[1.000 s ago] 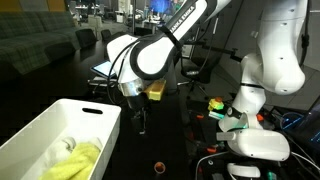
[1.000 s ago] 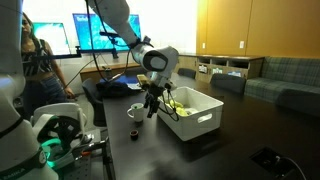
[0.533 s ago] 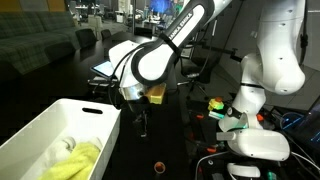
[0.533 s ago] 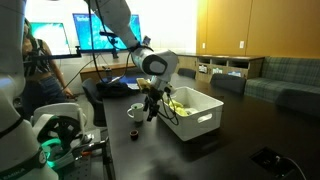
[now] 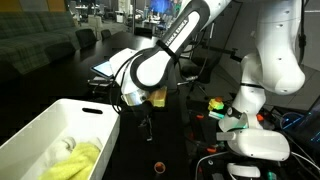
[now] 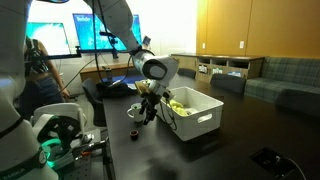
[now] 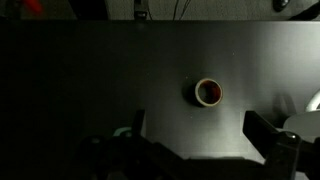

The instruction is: Pick up the marker pen and small tape from the table and put them in the white cup. Pick up the towels from the table and put them in the container.

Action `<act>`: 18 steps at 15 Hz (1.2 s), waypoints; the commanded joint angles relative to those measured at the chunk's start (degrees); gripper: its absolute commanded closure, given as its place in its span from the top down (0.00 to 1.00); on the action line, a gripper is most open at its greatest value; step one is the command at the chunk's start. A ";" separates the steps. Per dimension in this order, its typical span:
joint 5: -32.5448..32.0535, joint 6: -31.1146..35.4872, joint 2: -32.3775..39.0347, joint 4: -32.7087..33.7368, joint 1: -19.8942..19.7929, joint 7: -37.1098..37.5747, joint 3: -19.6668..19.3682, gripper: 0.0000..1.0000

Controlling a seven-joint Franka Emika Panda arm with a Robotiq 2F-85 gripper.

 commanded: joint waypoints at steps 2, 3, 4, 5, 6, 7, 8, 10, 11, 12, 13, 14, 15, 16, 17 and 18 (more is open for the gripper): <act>2.30 7.49 9.30 0.40 1.00 -4.57 2.11 1.00; 2.25 8.57 11.41 0.87 1.06 -5.00 2.57 1.00; 2.30 9.99 13.59 1.48 1.19 -4.86 2.92 1.00; 2.27 10.96 14.87 1.54 0.95 -5.60 3.46 1.00; 2.74 11.78 16.36 1.91 0.56 -6.03 4.13 1.00; 3.05 12.64 17.63 2.18 0.29 -6.17 4.61 1.00; 3.62 13.76 18.70 2.70 0.13 -6.07 5.01 1.00; 4.75 15.25 19.70 3.16 0.01 -5.92 5.35 1.00; 5.05 15.63 19.50 3.07 -0.01 -5.76 5.28 1.00; 5.61 16.55 19.56 3.12 0.03 -5.64 5.32 1.00; 6.10 17.15 19.54 3.10 0.01 -5.59 5.38 1.00; 6.34 17.60 19.54 3.09 0.12 -5.49 5.32 1.00; 6.38 17.69 19.45 2.96 0.20 -5.28 5.19 1.00; 6.16 17.70 19.55 3.06 0.43 -4.93 4.97 1.00; 6.13 17.69 19.46 2.99 0.44 -4.83 4.97 1.00; 6.14 17.79 19.56 3.07 0.52 -4.52 4.91 1.00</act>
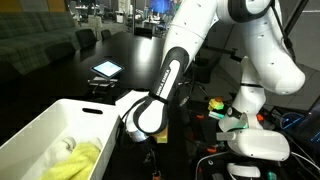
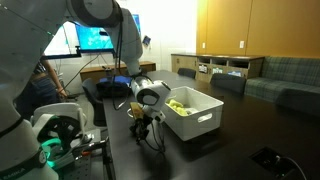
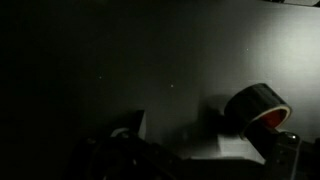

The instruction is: Pick up the marker pen and small tape from the table and put them in the white cup. Pick up the towels from the table and put them in the container.

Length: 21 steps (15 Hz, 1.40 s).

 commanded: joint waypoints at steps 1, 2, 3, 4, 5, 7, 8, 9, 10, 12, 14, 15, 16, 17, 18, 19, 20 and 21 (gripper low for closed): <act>2.64 5.71 1.60 -1.87 -1.44 -3.20 1.63 1.00; 2.40 6.52 1.56 -2.32 -0.94 -1.94 0.95 1.00; 2.64 7.82 1.77 -2.90 -0.97 -1.57 0.86 1.00; 2.72 8.79 1.86 -3.45 -0.98 -1.28 0.89 1.00; 2.99 9.10 1.73 -3.73 -1.17 -1.68 1.13 1.00; 2.82 9.25 1.77 -3.80 -1.21 -1.70 1.21 1.00; 2.68 9.12 1.79 -3.86 -1.28 -1.80 1.27 1.00; 2.49 8.80 1.68 -3.91 -1.29 -1.84 1.28 1.00; 2.34 8.56 1.68 -3.90 -1.26 -1.83 1.21 1.00; 2.09 7.94 1.69 -3.83 -1.41 -2.48 1.34 0.75; 2.37 6.96 1.46 -3.71 -1.84 -3.36 2.09 0.62; 2.27 6.50 1.39 -3.65 -1.88 -3.59 2.28 0.55; 2.47 5.62 1.24 -3.64 -2.27 -4.21 2.79 0.46; 2.77 5.18 1.17 -3.62 -2.57 -4.73 3.23 0.39; 0.52 -0.15 2.81 1.46 -3.59 -6.85 2.46 0.32; 0.55 -1.54 2.94 2.04 -3.99 -8.24 2.68 0.23; 0.42 -3.57 3.15 2.97 -4.17 -9.29 2.42 0.16; 0.26 -5.21 3.44 3.81 -4.41 -10.40 2.10 0.12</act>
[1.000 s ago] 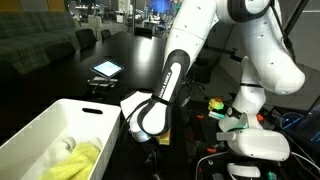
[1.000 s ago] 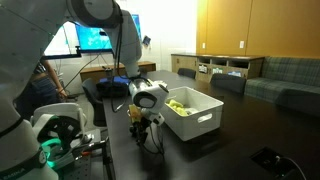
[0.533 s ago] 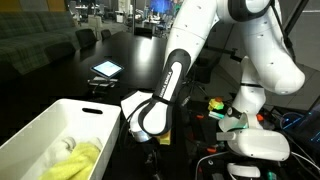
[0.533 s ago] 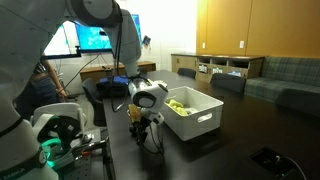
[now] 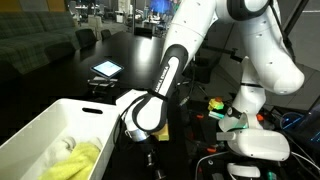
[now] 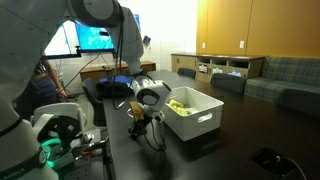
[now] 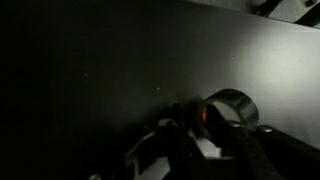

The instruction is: Pick up the marker pen and small tape from the table and put them in the white cup. Pick up the towels from the table and put them in the container.

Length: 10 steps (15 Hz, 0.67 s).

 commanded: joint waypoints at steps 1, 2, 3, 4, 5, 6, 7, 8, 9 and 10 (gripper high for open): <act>-1.78 -5.18 3.98 4.62 -1.61 -4.91 -1.10 0.09; -2.09 -6.17 4.52 5.38 -1.64 -5.23 -1.50 0.08; -2.22 -6.79 5.16 6.07 -1.75 -5.86 -1.72 0.08; -2.12 -7.76 5.50 6.74 -1.90 -6.31 -1.75 0.11; -2.08 -8.56 5.74 7.23 -1.95 -6.65 -1.77 0.12; -2.14 -9.18 6.09 7.80 -1.88 -6.91 -1.86 0.13; -2.23 -9.80 6.17 8.03 -1.91 -7.31 -1.94 0.13; -2.32 -10.06 6.34 8.34 -1.95 -7.97 -1.83 0.13; -2.48 -10.36 6.63 8.68 -2.28 -9.62 -1.47 0.11; -2.26 -11.04 6.83 8.93 -3.06 -12.31 -0.67 0.12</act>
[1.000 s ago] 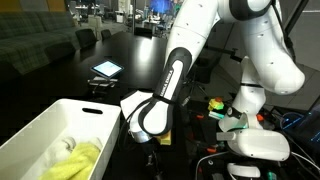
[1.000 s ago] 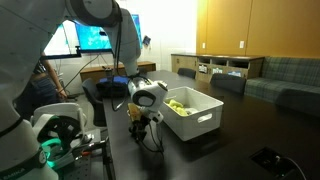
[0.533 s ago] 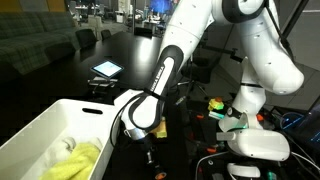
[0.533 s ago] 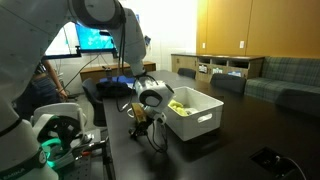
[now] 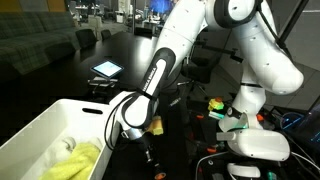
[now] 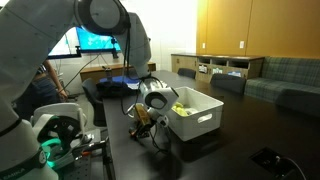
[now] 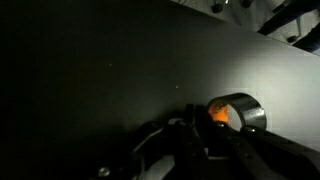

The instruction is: Pick up the marker pen and small tape from the table and put them in the white cup. Pick up the towels from the table and put them in the container.

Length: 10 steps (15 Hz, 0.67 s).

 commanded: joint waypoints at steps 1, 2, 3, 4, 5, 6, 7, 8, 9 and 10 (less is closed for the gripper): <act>-0.77 -3.36 2.43 2.65 -2.21 -8.04 1.53 0.11; -0.89 -4.96 2.67 3.03 -2.59 -10.00 1.78 0.13; -0.62 -6.80 2.87 3.41 -3.31 -12.44 2.34 0.18; 2.06 -6.94 3.18 2.92 -3.30 -12.38 3.87 0.38; 2.55 -7.87 3.67 3.28 -3.34 -12.96 4.09 0.39; 3.06 -7.87 3.99 3.24 -3.43 -13.53 4.49 0.46; 3.57 -7.52 4.11 3.00 -3.62 -14.24 4.94 0.53; 3.60 -6.59 4.71 4.34 -3.61 -14.21 4.57 0.60; 4.22 -5.32 4.83 4.29 -3.76 -14.64 4.79 0.69; 5.02 -4.67 4.70 4.18 -3.94 -14.93 4.97 0.76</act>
